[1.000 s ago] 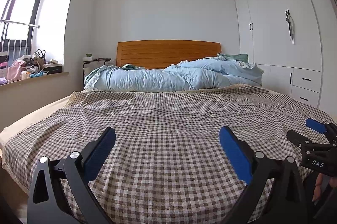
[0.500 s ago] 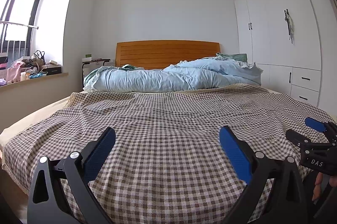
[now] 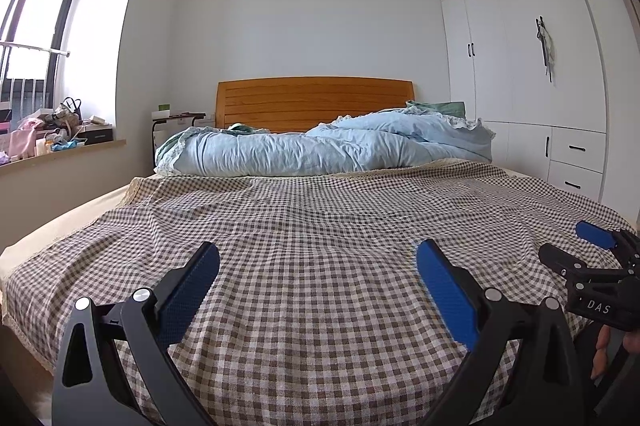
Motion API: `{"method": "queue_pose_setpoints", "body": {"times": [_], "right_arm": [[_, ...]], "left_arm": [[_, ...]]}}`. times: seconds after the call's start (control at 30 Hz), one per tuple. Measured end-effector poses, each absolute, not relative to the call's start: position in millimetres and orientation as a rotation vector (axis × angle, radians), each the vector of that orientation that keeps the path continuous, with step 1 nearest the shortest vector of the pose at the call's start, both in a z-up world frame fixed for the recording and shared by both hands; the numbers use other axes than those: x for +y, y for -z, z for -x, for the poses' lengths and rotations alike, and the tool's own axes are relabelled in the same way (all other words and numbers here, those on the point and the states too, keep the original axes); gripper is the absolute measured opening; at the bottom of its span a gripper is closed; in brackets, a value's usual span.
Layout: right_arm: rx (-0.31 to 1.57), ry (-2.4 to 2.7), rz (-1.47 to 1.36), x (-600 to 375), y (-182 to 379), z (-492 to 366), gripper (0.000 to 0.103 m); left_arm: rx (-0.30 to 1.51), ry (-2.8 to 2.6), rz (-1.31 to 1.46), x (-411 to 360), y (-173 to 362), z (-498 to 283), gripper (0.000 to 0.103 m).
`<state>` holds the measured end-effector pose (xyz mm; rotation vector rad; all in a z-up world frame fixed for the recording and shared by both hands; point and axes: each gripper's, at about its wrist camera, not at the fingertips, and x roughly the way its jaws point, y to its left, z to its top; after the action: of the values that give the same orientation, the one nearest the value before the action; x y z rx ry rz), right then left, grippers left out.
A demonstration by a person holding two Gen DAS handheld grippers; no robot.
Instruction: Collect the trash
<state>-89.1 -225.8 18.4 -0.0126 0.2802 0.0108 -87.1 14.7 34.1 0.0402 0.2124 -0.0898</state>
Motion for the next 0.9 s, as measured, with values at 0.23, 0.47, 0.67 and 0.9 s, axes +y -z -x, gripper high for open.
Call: {"method": "queue_pose_setpoints", "body": {"times": [0.23,0.47,0.67,0.9], "right_arm": [[0.28,-0.01,0.013,-225.8,-18.3,88.5,0.084],[0.28,-0.009,0.012,-226.4,-18.1,88.4,0.084],[0.28,-0.009,0.012,-226.8,-18.1,88.6,0.084],[0.286,-0.007,0.013,-226.9,-17.7,88.1,0.084]], "left_arm": [[0.223,0.089,-0.02,15.7,-33.4,86.3,0.096],[0.209,0.085,-0.032,13.7,-32.9,88.9,0.096],[0.212,0.087,-0.03,13.3,-32.6,89.1,0.096],[0.209,0.083,-0.035,11.6,-32.7,90.4,0.096]]}}
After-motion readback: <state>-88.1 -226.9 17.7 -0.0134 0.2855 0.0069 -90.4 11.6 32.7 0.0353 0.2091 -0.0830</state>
